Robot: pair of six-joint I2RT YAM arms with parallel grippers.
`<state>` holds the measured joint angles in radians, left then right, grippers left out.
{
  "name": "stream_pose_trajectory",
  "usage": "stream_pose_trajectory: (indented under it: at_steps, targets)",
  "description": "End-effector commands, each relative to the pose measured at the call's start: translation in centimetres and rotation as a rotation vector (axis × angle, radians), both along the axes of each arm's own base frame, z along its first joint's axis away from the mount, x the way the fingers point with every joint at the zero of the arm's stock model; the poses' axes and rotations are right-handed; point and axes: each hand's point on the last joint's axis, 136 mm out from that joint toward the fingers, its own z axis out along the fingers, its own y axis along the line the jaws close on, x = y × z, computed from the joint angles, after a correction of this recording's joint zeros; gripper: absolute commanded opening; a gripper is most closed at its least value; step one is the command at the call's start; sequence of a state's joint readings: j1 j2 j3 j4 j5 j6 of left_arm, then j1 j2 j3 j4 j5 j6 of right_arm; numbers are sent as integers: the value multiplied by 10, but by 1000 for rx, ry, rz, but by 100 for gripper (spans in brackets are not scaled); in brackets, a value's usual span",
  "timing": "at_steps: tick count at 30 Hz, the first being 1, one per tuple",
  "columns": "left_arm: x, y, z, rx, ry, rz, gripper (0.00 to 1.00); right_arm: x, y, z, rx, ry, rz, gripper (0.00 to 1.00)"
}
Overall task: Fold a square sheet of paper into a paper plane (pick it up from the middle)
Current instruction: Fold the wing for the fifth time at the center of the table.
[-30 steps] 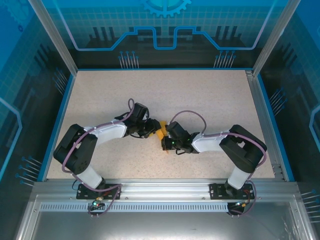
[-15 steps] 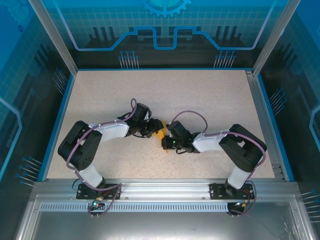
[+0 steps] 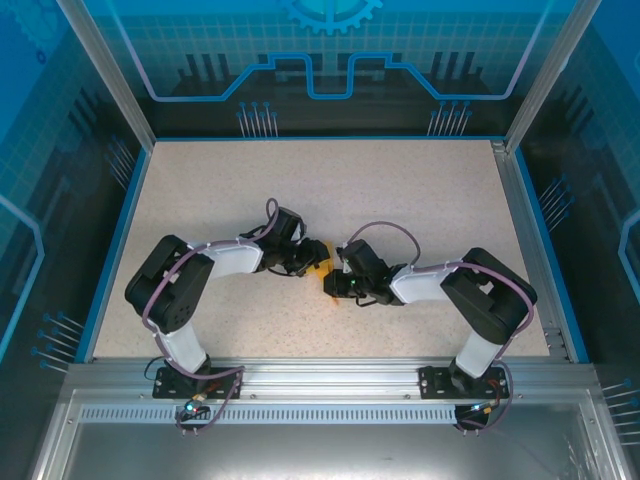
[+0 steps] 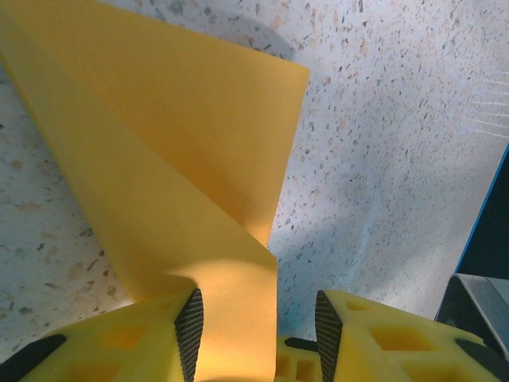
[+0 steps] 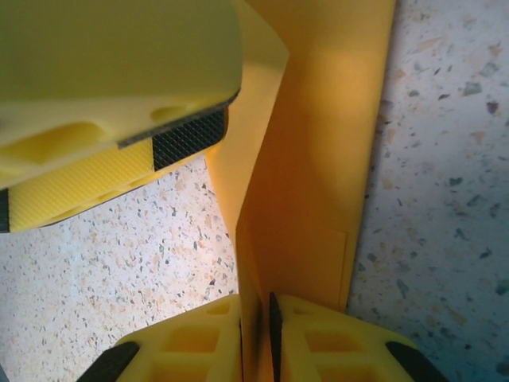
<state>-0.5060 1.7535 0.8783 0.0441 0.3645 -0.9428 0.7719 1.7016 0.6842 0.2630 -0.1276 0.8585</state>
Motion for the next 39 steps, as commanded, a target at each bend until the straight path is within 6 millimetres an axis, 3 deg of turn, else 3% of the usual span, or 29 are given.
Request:
stream_pose_trajectory:
  at_steps: [1, 8, 16, 26, 30, 39]
  targets:
    - [3, -8, 5, -19, -13, -27, 45, 3, 4, 13, 67, -6, 8, 18]
    - [4, -8, 4, -17, -12, -33, 44, 6, 3, 12, 86, 17, -2, 18]
    - [3, -8, 4, -15, -9, -36, 44, 1, -3, -4, 95, 62, -13, 6]
    - [4, -8, 27, -27, -48, -41, 47, -12, -10, -29, 55, 118, -2, 5]
    - [2, -5, 29, -11, -47, -38, 48, -11, -6, -20, 63, 94, 28, 8]
    - [4, -8, 10, -3, 2, -44, 47, 0, -1, 11, 84, 40, 38, 20]
